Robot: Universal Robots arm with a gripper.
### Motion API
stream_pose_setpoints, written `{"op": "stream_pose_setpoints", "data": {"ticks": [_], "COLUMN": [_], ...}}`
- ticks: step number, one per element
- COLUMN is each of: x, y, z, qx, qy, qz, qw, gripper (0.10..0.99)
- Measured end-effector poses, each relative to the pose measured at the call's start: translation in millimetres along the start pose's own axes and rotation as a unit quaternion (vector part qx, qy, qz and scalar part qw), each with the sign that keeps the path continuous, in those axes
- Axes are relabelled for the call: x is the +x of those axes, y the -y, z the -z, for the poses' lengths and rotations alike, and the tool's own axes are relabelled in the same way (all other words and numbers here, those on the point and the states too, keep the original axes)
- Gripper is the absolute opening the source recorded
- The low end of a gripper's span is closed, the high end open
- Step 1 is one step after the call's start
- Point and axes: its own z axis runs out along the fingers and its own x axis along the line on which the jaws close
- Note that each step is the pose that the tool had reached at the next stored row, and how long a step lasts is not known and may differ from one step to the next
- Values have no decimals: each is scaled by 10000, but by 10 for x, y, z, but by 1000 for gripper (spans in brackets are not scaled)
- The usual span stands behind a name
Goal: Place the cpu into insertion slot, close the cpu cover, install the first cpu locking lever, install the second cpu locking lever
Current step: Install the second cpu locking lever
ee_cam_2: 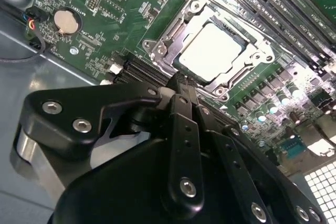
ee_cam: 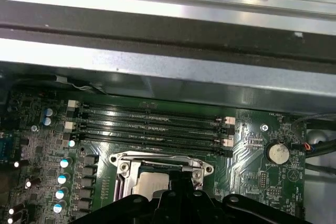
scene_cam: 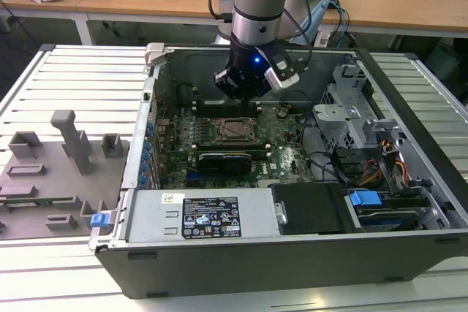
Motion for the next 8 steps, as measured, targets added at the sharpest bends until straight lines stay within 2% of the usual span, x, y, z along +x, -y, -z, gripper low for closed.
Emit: {"op": "stream_pose_setpoints", "data": {"ticks": [8], "x": [4], "y": [38], "z": [4], "qx": [0], "qy": [0], "qz": [0], "qw": [10000], "gripper": [106]}}
